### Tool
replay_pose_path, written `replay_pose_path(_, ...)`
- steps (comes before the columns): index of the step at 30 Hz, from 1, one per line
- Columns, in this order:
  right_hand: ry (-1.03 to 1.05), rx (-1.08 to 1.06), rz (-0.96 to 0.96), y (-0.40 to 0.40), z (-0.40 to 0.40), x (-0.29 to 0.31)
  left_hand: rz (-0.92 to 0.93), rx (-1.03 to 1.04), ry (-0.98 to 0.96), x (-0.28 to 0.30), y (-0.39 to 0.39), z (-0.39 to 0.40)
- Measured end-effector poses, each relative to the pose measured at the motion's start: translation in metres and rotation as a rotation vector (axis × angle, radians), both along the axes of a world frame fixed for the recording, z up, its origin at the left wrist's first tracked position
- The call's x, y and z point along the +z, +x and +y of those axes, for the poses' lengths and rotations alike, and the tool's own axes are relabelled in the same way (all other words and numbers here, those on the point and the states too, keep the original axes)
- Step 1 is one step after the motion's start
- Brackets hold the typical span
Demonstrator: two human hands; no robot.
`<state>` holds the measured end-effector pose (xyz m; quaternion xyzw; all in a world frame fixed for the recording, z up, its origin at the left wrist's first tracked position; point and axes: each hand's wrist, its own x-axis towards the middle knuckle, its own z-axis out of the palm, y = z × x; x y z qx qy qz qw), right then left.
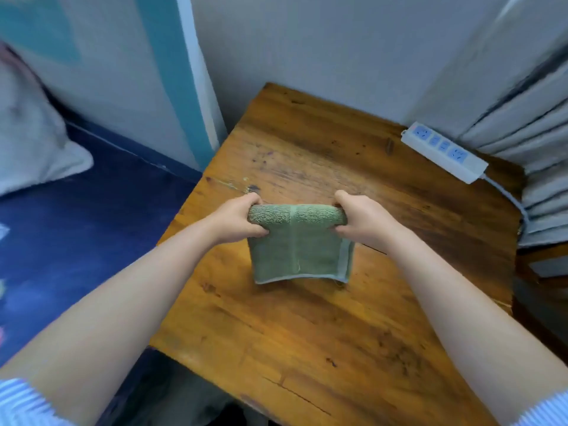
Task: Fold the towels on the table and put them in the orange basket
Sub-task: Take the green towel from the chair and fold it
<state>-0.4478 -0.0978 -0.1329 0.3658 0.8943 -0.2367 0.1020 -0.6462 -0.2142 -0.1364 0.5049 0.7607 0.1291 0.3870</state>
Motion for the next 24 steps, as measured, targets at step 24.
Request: replay_pose_path(24, -0.122, 0.774, 0.466, -0.364, -0.464, 0.124, 0.141, 1.285, 0.695, 0.111, -0.195, -0.588)
